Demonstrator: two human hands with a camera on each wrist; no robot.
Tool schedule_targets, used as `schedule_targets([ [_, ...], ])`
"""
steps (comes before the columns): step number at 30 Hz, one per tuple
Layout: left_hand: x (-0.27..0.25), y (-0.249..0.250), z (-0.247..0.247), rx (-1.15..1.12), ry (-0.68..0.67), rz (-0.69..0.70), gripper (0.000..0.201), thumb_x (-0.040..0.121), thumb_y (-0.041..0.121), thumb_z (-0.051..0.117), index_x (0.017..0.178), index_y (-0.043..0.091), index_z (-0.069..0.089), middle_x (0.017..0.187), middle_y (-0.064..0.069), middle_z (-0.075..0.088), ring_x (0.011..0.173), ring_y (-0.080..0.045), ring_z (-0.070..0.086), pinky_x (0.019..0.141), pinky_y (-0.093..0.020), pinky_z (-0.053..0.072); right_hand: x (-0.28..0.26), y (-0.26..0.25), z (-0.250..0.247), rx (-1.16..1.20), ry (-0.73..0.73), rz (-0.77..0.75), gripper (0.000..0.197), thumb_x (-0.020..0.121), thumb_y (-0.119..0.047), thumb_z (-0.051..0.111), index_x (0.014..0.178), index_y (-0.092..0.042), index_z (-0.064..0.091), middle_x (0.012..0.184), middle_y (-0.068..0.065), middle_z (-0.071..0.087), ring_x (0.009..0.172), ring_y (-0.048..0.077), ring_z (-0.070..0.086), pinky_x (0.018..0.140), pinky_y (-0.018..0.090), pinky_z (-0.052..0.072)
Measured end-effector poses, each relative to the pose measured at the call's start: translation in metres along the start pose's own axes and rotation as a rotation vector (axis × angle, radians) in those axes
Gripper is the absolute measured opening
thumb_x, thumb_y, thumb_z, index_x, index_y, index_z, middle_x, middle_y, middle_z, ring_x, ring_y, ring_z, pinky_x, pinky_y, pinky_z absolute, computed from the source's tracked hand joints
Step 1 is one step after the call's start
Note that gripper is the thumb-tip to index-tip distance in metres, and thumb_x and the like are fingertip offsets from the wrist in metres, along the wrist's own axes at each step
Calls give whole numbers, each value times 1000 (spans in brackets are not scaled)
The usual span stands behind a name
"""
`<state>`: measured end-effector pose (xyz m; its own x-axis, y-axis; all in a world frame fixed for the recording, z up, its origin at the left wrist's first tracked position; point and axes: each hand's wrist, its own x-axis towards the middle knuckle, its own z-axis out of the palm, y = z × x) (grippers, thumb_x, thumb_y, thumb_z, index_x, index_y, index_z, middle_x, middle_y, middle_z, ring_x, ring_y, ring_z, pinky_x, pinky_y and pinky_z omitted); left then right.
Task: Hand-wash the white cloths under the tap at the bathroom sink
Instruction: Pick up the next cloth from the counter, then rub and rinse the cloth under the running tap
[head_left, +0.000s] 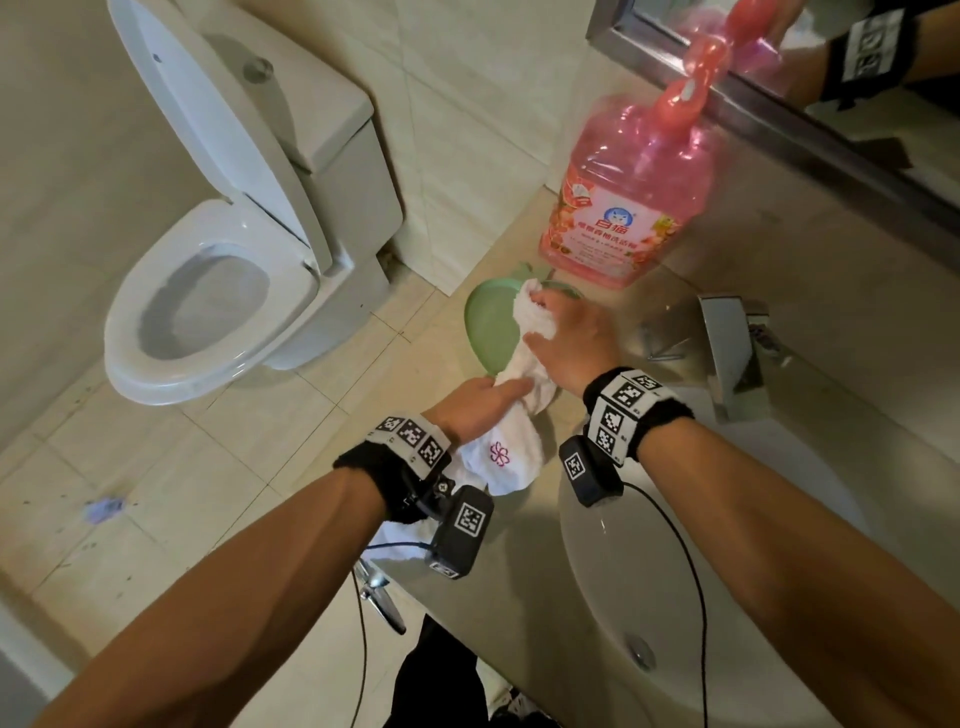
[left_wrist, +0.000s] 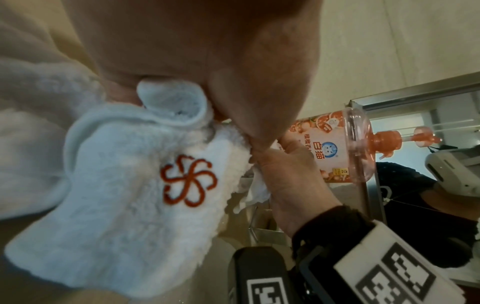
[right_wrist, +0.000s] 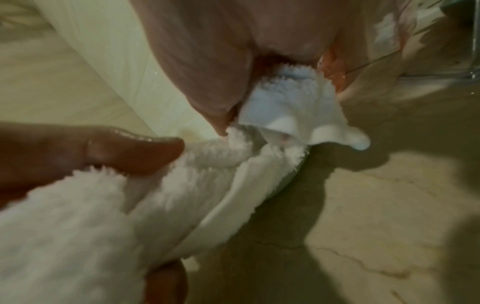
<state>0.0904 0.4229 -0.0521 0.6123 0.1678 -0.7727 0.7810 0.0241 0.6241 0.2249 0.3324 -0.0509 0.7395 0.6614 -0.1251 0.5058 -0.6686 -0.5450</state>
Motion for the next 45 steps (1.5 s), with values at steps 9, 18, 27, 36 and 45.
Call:
schedule_targets([
  [9, -1, 0, -8, -63, -43, -13, 55, 78, 73, 54, 102, 25, 67, 102, 3, 72, 95, -18, 68, 88, -33, 51, 2, 3, 6, 36, -33, 62, 47, 88, -14, 66, 135, -14, 58, 134, 7, 61, 124, 24, 56, 104, 24, 38],
  [18, -26, 16, -13, -166, -92, -37, 40, 90, 42, 64, 117, 13, 65, 109, -8, 71, 95, -21, 69, 87, -37, 55, -55, -12, -60, 453, 62, 163, 23, 83, -4, 65, 99, -20, 63, 99, 5, 68, 90, 15, 63, 75, 17, 50],
  [27, -91, 70, 21, -46, 56, 285, 25, 78, 33, 73, 57, 28, 61, 66, 8, 59, 69, -13, 54, 74, -38, 47, -134, 11, -143, 185, 15, 1, 23, 82, 4, 71, 104, 3, 65, 109, 12, 51, 93, 19, 49, 75, -1, 31],
  [36, -157, 109, 89, 99, 134, 424, 7, 94, 18, 63, 91, 17, 70, 88, 7, 69, 85, -8, 62, 75, -13, 48, -206, 27, -210, 363, -57, -63, 45, 92, -2, 57, 131, -24, 55, 106, -15, 65, 94, -1, 59, 80, 3, 40],
  [45, -225, 122, 161, -229, 317, 634, 28, 89, 10, 65, 103, -13, 60, 95, -14, 61, 88, -19, 52, 84, -34, 39, -245, 18, -289, 537, -47, -95, 35, 86, 4, 54, 109, -18, 67, 103, 9, 74, 98, 27, 70, 83, 35, 55],
])
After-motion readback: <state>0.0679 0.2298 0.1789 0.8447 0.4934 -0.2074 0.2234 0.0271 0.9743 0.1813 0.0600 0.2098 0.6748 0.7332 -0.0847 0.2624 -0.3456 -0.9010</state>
